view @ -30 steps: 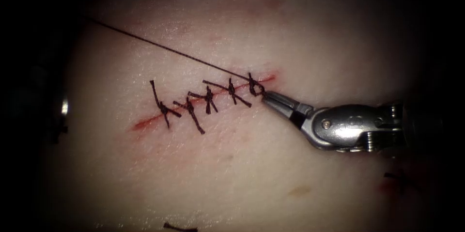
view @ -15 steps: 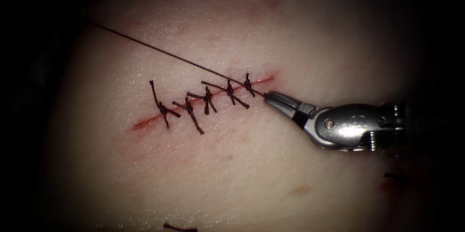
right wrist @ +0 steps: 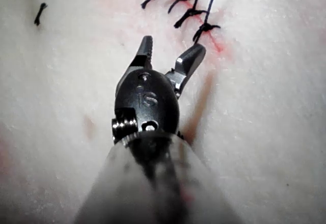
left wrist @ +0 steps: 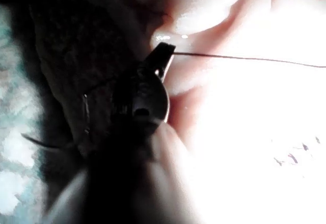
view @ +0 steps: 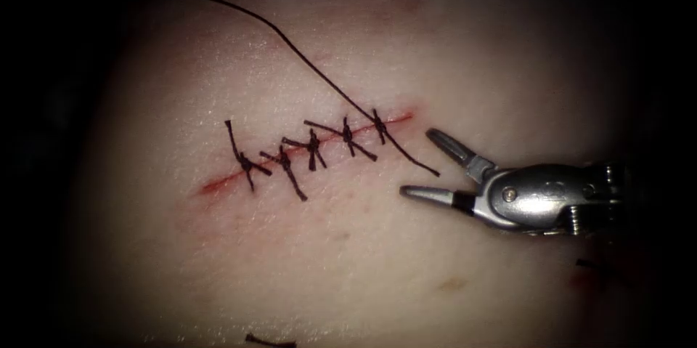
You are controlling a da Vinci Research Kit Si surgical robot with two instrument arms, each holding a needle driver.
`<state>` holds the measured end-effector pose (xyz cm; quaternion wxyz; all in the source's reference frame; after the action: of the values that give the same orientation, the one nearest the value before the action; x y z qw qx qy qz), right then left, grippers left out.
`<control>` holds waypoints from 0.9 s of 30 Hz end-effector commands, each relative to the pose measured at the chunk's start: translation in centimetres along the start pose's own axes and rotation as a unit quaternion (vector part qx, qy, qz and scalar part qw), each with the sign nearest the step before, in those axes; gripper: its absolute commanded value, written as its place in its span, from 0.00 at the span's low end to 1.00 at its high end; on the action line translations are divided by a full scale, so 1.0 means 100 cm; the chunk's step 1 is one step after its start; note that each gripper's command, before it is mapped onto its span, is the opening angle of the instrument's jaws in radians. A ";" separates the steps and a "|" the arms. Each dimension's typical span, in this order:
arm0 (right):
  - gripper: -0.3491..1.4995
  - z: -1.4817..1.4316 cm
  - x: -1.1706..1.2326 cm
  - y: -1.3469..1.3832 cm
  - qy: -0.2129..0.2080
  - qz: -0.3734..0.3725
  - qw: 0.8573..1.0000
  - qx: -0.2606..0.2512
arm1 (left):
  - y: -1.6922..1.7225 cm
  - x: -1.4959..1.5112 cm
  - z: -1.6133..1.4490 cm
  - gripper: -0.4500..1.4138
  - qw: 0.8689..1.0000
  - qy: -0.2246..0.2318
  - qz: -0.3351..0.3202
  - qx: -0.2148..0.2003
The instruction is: Wound Closure
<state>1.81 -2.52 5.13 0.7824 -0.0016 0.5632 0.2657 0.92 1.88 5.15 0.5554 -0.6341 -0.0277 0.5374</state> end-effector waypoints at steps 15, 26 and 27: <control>0.50 0.0048 0.0047 -0.0021 -0.085 -0.002 0.995 -0.043 | 0.0201 -0.0013 -0.0034 0.00 0.977 0.063 -0.093 -0.181; 0.44 0.0090 0.0034 -0.0017 -0.119 -0.095 0.984 -0.090 | 0.0281 -0.0013 -0.0027 0.00 0.965 0.057 -0.110 -0.232; 0.36 0.0092 0.0034 -0.0016 -0.119 -0.098 0.984 -0.091 | 0.0284 -0.0013 -0.0027 0.00 0.964 0.056 -0.111 -0.233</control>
<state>2.70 -2.18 5.10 0.8653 -0.1023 0.4322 0.2322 -0.51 0.50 3.00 0.4459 -0.7702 -0.1944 0.4125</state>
